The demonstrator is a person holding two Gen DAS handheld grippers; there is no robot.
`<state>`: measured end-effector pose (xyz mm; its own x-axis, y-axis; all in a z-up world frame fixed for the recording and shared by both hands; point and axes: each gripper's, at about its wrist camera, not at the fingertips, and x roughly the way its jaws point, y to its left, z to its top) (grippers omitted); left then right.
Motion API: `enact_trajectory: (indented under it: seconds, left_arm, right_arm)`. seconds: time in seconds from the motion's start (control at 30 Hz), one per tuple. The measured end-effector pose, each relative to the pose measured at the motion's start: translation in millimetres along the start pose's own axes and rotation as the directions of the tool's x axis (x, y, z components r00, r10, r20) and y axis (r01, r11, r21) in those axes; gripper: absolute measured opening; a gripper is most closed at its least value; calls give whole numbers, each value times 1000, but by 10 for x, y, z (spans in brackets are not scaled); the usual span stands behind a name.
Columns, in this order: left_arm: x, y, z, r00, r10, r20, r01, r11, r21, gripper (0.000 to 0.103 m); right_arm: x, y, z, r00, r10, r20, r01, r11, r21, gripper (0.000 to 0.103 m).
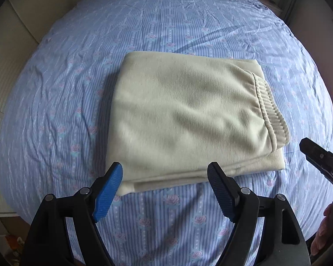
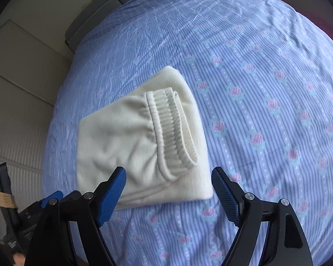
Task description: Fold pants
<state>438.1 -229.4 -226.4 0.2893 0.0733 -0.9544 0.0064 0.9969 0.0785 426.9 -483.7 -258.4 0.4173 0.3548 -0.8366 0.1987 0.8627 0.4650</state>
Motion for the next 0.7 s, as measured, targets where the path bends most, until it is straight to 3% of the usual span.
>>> enact_trajectory:
  seconds: [0.17, 0.37, 0.57, 0.7]
  left_arm:
    - [-216, 128, -284, 996, 49, 77, -48, 999, -15, 91]
    - [-190, 237, -404, 995, 59, 77, -61, 998, 28, 92]
    - [-152, 193, -347, 993, 48, 112, -65, 985, 158, 92]
    - [-40, 111, -268, 992, 41, 117, -64, 979, 191, 92]
  right_arm:
    - [-94, 0, -379, 1000, 28, 14, -28, 999, 19, 93]
    - [-80, -114, -696, 995, 77, 63, -87, 980, 180, 95]
    - [85, -332, -913, 978, 103, 180, -170, 896, 410, 95]
    - [290, -440, -914, 968, 108, 225, -207, 849, 486, 95]
